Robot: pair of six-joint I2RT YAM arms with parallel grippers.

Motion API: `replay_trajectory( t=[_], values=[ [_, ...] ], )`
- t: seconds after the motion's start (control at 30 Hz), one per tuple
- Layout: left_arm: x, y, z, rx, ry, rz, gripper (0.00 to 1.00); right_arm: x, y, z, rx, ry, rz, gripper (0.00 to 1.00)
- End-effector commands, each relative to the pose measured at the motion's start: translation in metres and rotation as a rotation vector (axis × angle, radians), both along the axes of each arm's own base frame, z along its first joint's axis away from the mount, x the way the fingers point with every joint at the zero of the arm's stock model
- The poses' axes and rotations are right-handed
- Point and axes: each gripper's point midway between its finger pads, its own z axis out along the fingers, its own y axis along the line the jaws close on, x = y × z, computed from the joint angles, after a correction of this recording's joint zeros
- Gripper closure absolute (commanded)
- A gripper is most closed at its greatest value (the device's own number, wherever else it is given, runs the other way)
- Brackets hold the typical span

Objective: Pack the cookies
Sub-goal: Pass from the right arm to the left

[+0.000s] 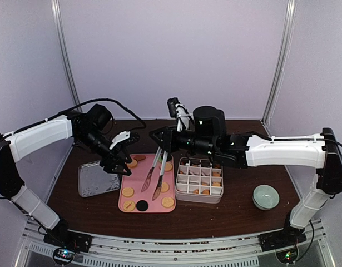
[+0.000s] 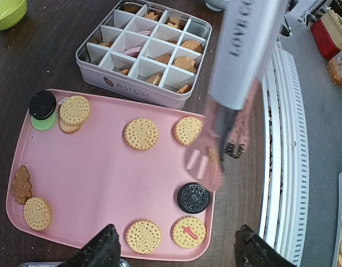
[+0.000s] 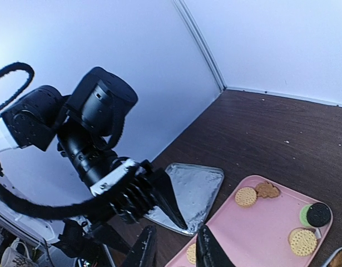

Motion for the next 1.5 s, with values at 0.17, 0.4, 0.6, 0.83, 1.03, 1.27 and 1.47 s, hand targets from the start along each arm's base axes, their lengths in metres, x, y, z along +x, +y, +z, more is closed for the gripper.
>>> replay_trajectory(
  t=[0.17, 0.4, 0.6, 0.83, 1.03, 1.27, 1.47],
  values=[
    [0.012, -0.014, 0.007, -0.035, -0.052, 0.009, 0.31, 0.008, 0.004, 0.015, 0.147, 0.062, -0.018, 0.79],
    [-0.008, -0.024, 0.018, -0.133, 0.066, -0.041, 0.2, 0.02, -0.014, 0.008, 0.147, 0.053, -0.134, 0.79],
    [-0.009, -0.024, 0.012, -0.108, 0.046, -0.055, 0.25, 0.038, -0.027, 0.01, 0.213, 0.104, -0.259, 0.81],
    [-0.012, -0.024, 0.001, -0.073, 0.039, -0.067, 0.4, 0.046, -0.032, 0.02, 0.32, 0.166, -0.299, 0.82],
    [-0.021, -0.025, -0.007, -0.063, 0.045, -0.094, 0.54, 0.047, -0.033, 0.029, 0.373, 0.186, -0.306, 0.81],
    [-0.016, -0.023, -0.01, -0.039, 0.015, -0.095, 0.76, 0.049, -0.031, 0.029, 0.399, 0.233, -0.312, 0.81],
    [-0.012, -0.027, -0.004, -0.05, 0.009, -0.088, 1.0, 0.044, -0.024, 0.03, 0.417, 0.271, -0.278, 0.7]
  ],
)
